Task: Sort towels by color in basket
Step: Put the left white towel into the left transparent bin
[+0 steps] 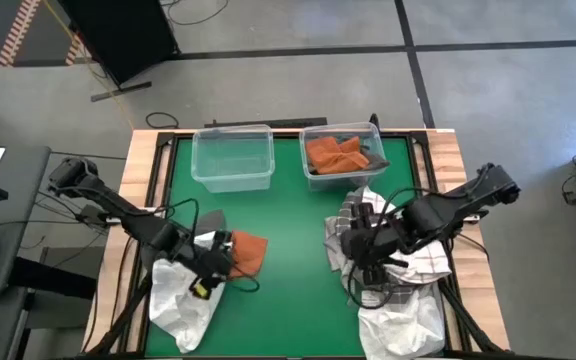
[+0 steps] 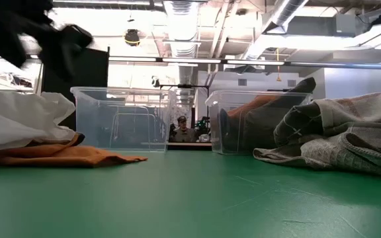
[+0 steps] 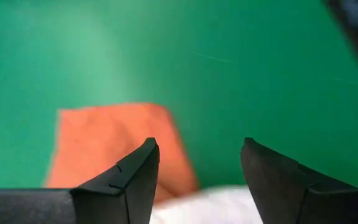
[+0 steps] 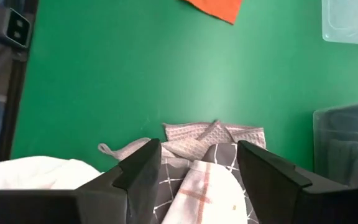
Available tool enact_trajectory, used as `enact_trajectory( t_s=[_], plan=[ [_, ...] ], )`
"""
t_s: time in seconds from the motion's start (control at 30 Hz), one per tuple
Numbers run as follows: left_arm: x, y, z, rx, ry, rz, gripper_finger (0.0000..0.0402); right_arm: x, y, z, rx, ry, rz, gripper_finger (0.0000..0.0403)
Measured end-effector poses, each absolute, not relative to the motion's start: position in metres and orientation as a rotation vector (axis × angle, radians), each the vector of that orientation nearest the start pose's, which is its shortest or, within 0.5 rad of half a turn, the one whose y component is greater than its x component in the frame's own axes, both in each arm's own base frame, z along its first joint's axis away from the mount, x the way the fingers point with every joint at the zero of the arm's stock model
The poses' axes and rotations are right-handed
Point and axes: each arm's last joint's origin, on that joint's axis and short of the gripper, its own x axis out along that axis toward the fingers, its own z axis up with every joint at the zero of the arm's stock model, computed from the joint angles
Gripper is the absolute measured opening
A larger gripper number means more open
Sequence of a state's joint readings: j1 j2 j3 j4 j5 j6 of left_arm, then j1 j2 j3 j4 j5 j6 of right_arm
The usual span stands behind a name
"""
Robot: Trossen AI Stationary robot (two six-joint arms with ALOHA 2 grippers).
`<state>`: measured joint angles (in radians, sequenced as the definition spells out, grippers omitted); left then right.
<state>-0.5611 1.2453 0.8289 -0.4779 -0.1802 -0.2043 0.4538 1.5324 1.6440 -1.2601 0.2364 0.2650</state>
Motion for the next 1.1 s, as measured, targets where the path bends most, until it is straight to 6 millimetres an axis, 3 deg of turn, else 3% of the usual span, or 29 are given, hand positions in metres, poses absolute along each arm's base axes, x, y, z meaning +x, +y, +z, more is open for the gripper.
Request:
enact_trajectory(
  t_s=[0.13,0.27,0.5,0.8,0.97,1.1],
  plan=[
    [0.198,-0.142,0.249,0.078,0.913,-0.301,0.0237,0.27,0.124,0.356,-0.175,1.126,0.045,0.0239],
    [0.185,-0.156,0.242,0.016,1.006,-0.287,0.0258,0.279,0.127,0.347,-0.204,1.147,0.053,0.0239],
    [0.178,-0.191,0.206,-0.052,1.216,-0.315,0.0273,0.286,0.128,0.342,-0.227,1.137,0.069,0.0239],
    [0.176,-0.21,0.146,0.137,1.451,-0.22,0.0267,0.29,0.128,0.344,-0.218,1.099,0.077,0.0239],
    [0.18,-0.215,0.137,0.201,1.474,-0.229,0.0217,0.29,0.129,0.344,-0.219,1.096,0.079,0.0239],
    [0.19,-0.221,0.155,0.251,1.375,-0.268,0.011,0.29,0.128,0.344,-0.218,1.096,0.078,0.0239]
  ],
)
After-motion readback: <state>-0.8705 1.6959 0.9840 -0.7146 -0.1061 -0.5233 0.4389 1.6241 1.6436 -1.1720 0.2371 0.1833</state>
